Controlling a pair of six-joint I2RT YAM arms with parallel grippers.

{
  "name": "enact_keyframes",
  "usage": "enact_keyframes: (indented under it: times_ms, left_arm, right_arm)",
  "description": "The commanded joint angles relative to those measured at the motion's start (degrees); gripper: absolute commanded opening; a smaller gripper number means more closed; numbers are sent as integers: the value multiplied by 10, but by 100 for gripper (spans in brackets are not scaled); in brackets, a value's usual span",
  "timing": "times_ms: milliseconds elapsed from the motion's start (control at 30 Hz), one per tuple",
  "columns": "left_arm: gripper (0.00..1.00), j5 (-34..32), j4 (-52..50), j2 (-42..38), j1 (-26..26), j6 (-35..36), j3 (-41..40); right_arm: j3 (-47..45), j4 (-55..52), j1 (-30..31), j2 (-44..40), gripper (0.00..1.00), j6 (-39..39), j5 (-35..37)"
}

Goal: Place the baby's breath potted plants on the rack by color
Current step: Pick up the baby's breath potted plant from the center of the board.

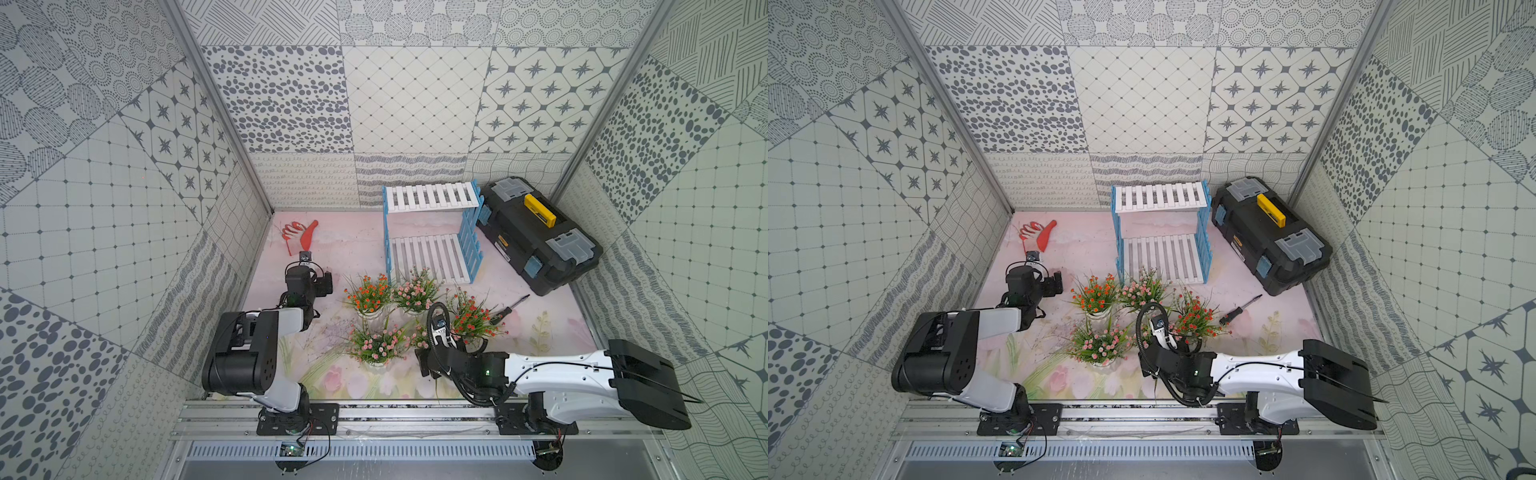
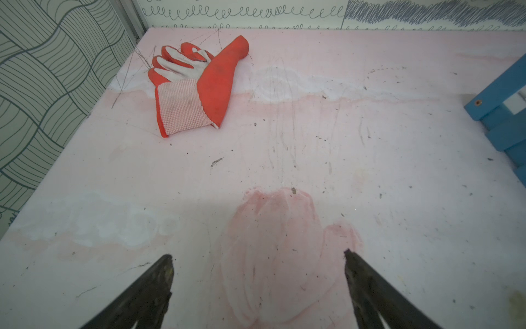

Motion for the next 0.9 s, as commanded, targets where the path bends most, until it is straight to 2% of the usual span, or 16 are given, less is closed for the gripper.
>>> enact_keyframes:
  times_ms: [0,333,867]
  left_arm:
    - [94,-10,15,1,-3,-3,2]
    - [94,-10,15,2,-3,-3,2]
    - [94,-10,15,2,-3,-3,2]
  right_arm:
    - [-2,7,-1,-9,87,4,5]
    - [7,-54,4,-77,81,-19,22]
    - [142,-153,15,-153,79,-105,13]
